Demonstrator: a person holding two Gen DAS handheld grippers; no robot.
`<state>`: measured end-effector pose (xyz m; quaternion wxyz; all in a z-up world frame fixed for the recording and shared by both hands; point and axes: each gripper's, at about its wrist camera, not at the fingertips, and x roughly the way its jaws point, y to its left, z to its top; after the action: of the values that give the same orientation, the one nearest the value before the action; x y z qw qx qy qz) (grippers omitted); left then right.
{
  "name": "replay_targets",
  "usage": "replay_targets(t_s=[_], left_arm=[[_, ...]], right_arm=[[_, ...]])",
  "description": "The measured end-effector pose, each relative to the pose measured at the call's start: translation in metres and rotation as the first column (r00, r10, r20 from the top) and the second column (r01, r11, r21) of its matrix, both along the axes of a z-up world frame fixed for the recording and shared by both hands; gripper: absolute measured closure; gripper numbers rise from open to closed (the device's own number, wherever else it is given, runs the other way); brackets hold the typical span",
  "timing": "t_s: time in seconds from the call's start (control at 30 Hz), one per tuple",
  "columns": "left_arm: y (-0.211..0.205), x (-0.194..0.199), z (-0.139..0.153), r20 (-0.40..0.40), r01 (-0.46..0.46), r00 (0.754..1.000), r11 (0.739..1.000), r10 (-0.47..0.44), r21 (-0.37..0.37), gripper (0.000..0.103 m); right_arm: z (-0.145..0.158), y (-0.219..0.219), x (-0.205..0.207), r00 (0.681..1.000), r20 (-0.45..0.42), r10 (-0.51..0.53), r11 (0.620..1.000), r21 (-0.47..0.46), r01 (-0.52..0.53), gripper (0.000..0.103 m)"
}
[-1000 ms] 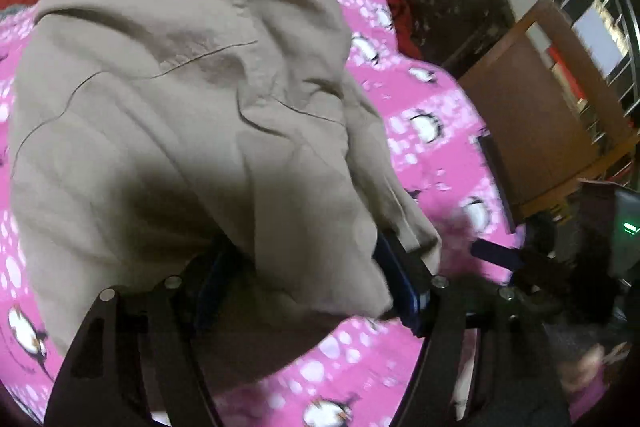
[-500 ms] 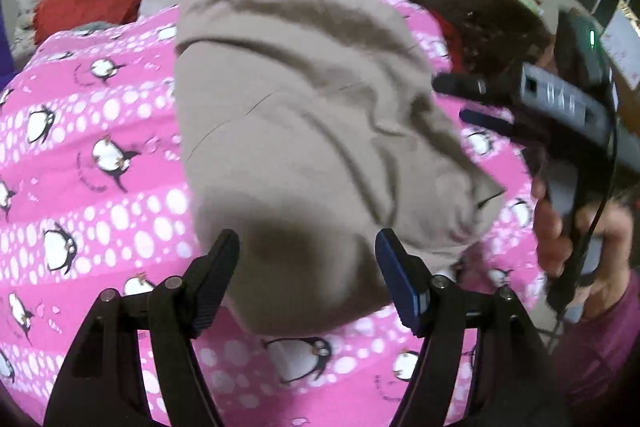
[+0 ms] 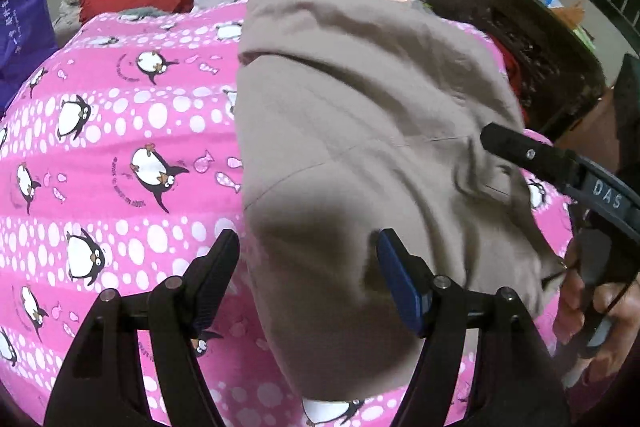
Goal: Fold large clothes
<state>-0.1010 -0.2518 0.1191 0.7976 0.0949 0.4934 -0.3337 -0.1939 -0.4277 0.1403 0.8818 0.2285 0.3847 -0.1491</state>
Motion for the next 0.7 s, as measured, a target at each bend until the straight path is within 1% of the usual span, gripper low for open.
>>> replay_targets(t_s=[0.03, 0.07, 0.1, 0.13, 0.17, 0.2, 0.27, 0.33, 0.4, 0.43, 0.47, 0.53, 0.57, 0.6, 0.63, 0.67, 0.7], left_arm=[[0.0, 0.002, -0.002, -0.008, -0.012, 1.0, 1.0, 0.012, 0.0, 0.032], [-0.001, 0.004, -0.004, -0.019, -0.021, 1.0, 1.0, 0.021, -0.003, 0.032], [-0.001, 0.005, -0.005, -0.028, -0.026, 0.999, 1.0, 0.026, -0.006, 0.032], [-0.002, 0.005, -0.005, -0.036, -0.028, 0.999, 1.0, 0.028, -0.009, 0.032], [-0.003, 0.005, -0.004, -0.037, -0.025, 0.999, 1.0, 0.024, -0.01, 0.032], [-0.005, 0.005, -0.003, -0.032, -0.018, 0.999, 1.0, 0.018, -0.009, 0.032], [-0.01, 0.004, 0.001, -0.006, 0.001, 1.0, 1.0, -0.001, -0.01, 0.032], [-0.013, 0.004, 0.002, 0.011, 0.004, 1.0, 1.0, -0.004, -0.01, 0.031], [-0.019, 0.006, -0.004, -0.009, 0.006, 1.0, 1.0, -0.006, -0.008, 0.029], [-0.023, 0.007, -0.01, -0.023, 0.007, 1.0, 1.0, -0.007, -0.001, 0.028], [-0.027, 0.008, -0.016, -0.033, 0.014, 0.999, 1.0, -0.013, 0.013, 0.028], [-0.029, 0.007, -0.021, -0.039, 0.012, 0.999, 1.0, -0.011, 0.028, 0.027], [-0.028, 0.006, -0.021, -0.039, 0.009, 0.999, 1.0, -0.008, 0.024, 0.026], [-0.027, 0.005, -0.02, -0.039, 0.008, 0.999, 1.0, -0.007, 0.017, 0.026], [-0.027, 0.005, -0.02, -0.037, 0.012, 0.999, 1.0, -0.011, 0.015, 0.026], [-0.028, 0.005, -0.021, -0.031, 0.016, 0.999, 1.0, -0.015, 0.022, 0.026], [-0.028, 0.004, -0.021, -0.029, 0.017, 0.999, 1.0, -0.016, 0.024, 0.025]], right_arm=[[-0.001, -0.001, 0.004, 1.0, 0.003, 0.002, 1.0, 0.004, -0.002, 0.019], [-0.003, -0.003, 0.007, 1.0, 0.013, 0.007, 1.0, 0.009, -0.007, 0.035], [-0.005, -0.004, 0.011, 1.0, 0.019, 0.015, 1.0, 0.015, -0.016, 0.07], [-0.007, -0.006, 0.015, 1.0, 0.01, 0.022, 1.0, 0.017, -0.022, 0.084], [-0.009, -0.009, 0.015, 1.0, 0.005, 0.015, 1.0, 0.014, -0.016, 0.09], [-0.008, -0.012, 0.013, 1.0, 0.021, 0.003, 1.0, 0.021, -0.004, 0.095], [-0.004, -0.022, 0.003, 0.998, 0.056, -0.03, 0.999, 0.031, 0.029, 0.098], [0.0, -0.03, -0.008, 0.995, 0.075, -0.07, 0.997, 0.018, 0.069, 0.1], [-0.01, -0.042, -0.012, 0.993, 0.037, -0.115, 0.993, 0.013, 0.115, 0.1], [-0.019, -0.049, -0.011, 0.99, 0.006, -0.139, 0.99, 0.015, 0.139, 0.101], [-0.032, -0.054, -0.008, 0.987, -0.044, -0.154, 0.988, 0.005, 0.155, 0.101], [-0.045, -0.057, -0.007, 0.984, -0.091, -0.15, 0.988, 0.009, 0.152, 0.101], [-0.045, -0.057, -0.011, 0.986, -0.085, -0.144, 0.989, 0.025, 0.147, 0.101], [-0.039, -0.055, -0.018, 0.988, -0.064, -0.143, 0.989, 0.039, 0.146, 0.095], [-0.031, -0.052, -0.025, 0.989, -0.041, -0.144, 0.988, 0.052, 0.146, 0.093], [-0.021, -0.049, -0.033, 0.989, -0.031, -0.143, 0.987, 0.062, 0.145, 0.081], [-0.012, -0.044, -0.04, 0.992, -0.023, -0.127, 0.988, 0.084, 0.129, 0.062]])
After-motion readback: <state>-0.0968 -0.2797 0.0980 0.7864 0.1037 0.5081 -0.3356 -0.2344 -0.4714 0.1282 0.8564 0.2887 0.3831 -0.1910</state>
